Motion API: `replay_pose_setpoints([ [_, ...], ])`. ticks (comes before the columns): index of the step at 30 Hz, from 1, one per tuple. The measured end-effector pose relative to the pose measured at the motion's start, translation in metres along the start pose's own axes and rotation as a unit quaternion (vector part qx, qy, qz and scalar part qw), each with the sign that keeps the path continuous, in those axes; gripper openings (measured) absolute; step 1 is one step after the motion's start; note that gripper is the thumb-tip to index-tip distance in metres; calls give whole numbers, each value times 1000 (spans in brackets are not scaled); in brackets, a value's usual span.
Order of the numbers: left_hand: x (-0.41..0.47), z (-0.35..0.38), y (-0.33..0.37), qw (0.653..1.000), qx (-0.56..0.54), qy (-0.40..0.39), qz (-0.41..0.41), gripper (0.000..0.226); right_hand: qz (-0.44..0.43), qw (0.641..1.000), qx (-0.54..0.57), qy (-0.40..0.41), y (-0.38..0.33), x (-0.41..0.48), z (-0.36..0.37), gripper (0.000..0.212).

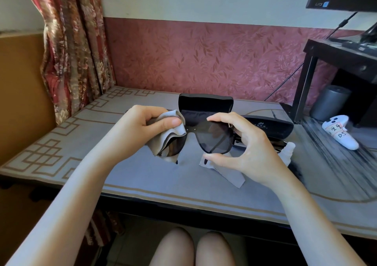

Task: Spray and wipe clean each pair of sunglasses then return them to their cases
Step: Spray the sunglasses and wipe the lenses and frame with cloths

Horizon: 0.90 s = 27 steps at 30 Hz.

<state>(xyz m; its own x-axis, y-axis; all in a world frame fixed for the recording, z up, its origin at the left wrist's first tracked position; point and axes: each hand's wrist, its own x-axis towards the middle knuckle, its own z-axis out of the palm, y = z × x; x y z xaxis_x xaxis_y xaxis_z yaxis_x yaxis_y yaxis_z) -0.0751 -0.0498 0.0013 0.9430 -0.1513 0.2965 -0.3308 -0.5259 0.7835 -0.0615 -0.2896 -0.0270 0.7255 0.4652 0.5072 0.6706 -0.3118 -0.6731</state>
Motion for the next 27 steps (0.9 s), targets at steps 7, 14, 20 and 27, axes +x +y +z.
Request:
replay_pose_setpoints([
  [7,1,5,21,999,4,-40,-10,29,-9,1000,-2,-2,-1,1,0,57],
  [14,2,2,12,999,21,21,17,59,-9,1000,15,16,-2,4,-1,55],
  [20,-9,-9,0,1000,-19,7,5,36,5,999,41,24,3,2,-4,55],
  [27,-15,-17,-6,994,-74,-77,-4,44,13,997,67,30,6,1,-5,56],
])
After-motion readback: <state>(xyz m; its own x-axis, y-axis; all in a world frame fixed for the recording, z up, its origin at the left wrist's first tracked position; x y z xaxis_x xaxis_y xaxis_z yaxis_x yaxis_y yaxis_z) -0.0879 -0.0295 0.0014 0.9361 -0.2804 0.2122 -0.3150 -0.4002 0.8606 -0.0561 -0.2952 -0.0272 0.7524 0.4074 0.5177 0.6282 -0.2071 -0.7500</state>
